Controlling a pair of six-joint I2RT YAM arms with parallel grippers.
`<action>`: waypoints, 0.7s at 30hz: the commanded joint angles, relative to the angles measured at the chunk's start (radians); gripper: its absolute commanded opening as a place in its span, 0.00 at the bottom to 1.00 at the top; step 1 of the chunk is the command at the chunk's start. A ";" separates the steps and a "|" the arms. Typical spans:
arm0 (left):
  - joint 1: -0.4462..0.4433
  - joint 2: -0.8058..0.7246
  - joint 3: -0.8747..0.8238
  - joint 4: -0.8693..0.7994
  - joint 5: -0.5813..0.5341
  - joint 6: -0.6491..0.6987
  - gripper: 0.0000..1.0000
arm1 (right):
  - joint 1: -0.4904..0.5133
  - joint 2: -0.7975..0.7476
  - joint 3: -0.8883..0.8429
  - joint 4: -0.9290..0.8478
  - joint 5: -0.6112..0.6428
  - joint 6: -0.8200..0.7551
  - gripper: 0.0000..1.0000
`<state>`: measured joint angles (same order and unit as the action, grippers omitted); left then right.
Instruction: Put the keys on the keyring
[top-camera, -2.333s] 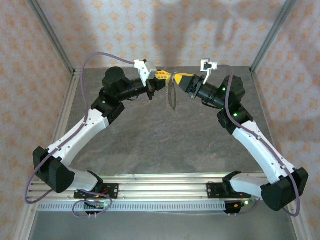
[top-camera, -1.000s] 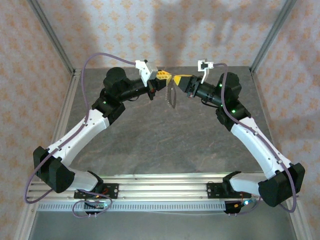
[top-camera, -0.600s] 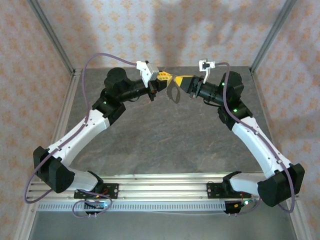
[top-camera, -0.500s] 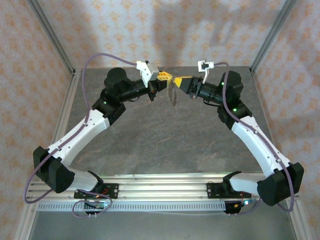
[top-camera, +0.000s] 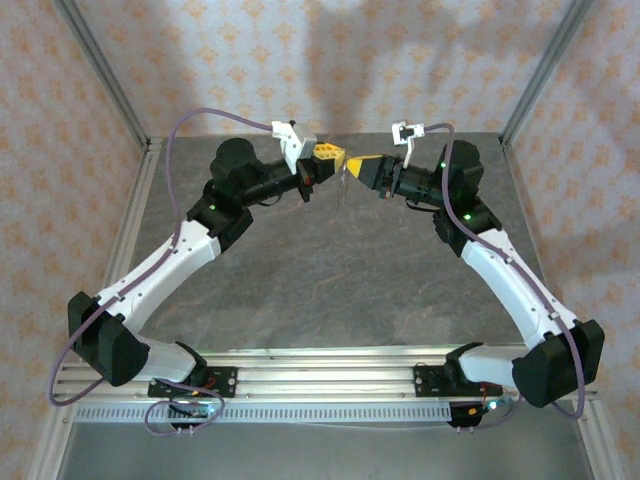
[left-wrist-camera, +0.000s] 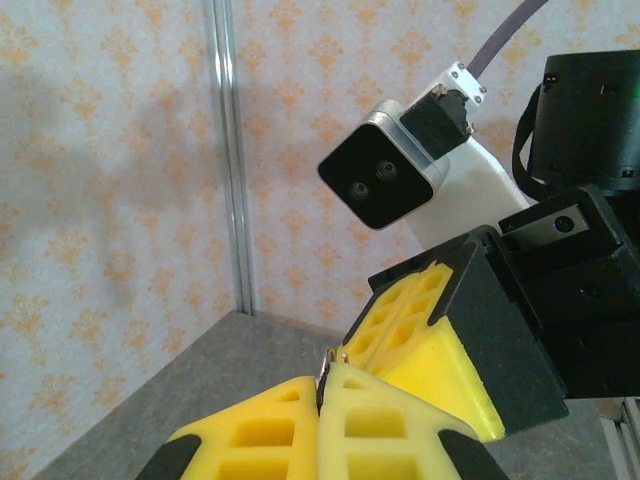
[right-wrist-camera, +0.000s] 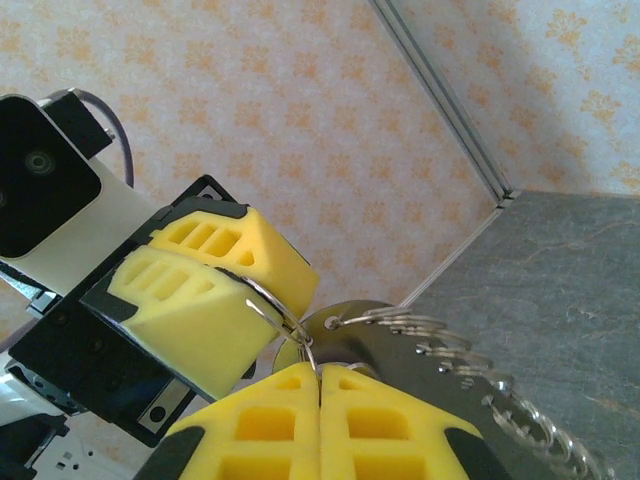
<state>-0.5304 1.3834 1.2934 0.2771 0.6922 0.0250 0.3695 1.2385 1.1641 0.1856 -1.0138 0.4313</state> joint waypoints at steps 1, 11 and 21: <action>-0.008 -0.005 -0.014 0.159 -0.059 -0.084 0.00 | -0.002 0.010 -0.010 0.040 0.003 0.026 0.00; -0.008 0.008 -0.059 0.270 -0.104 -0.196 0.00 | -0.016 0.002 -0.012 0.055 0.090 0.077 0.27; -0.006 0.012 -0.085 0.274 -0.123 -0.217 0.00 | -0.057 -0.095 -0.037 0.023 0.195 0.092 0.44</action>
<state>-0.5362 1.3949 1.2160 0.4786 0.5892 -0.1661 0.3180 1.1980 1.1309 0.1921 -0.8726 0.5167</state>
